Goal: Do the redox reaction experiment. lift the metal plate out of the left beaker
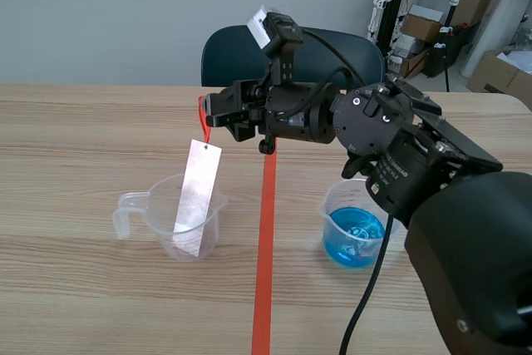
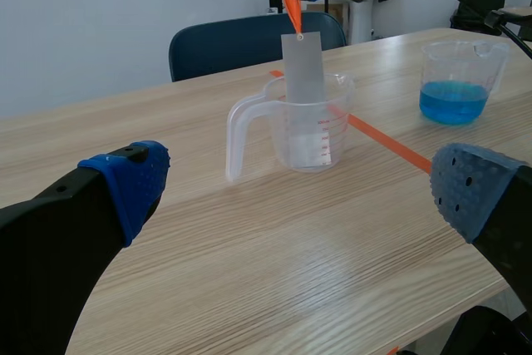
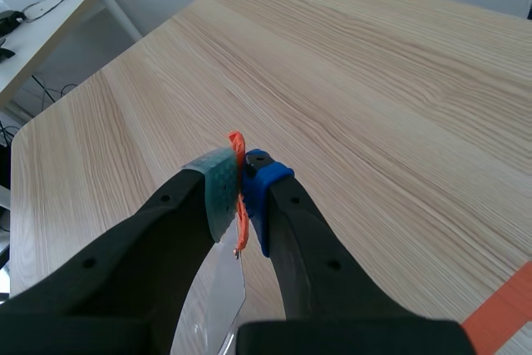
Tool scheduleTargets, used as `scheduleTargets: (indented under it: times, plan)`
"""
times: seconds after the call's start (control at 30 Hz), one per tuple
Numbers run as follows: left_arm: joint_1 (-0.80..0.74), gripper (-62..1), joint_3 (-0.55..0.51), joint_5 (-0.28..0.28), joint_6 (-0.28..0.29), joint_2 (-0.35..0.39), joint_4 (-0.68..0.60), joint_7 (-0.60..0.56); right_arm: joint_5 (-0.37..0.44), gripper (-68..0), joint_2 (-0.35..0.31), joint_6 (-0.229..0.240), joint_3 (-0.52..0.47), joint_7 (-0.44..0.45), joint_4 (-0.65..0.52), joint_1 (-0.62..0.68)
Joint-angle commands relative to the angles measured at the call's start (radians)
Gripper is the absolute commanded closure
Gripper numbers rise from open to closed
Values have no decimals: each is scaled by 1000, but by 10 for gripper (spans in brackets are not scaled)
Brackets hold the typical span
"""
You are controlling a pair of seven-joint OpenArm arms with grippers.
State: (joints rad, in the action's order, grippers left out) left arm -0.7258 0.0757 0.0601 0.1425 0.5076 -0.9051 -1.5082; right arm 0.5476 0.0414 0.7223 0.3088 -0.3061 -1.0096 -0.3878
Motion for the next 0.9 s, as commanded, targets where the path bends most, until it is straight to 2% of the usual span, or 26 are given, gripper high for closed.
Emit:
scheduleTargets:
  times: [0.0,0.13,0.6,0.87]
  plan:
    - [-6,-623,-3,3,2,11,-7,-46,-6,-2,3,8,0,8,-15,-28]
    - [-6,-623,-3,3,2,11,-7,-46,-18,-2,3,23,0,20,-15,-28]
    - [-6,-623,-3,3,2,11,-7,-46,-17,-2,3,23,0,20,-19,-28]
    - [-6,-623,-3,3,2,11,-7,-46,-23,-2,3,23,24,10,-63,-27]
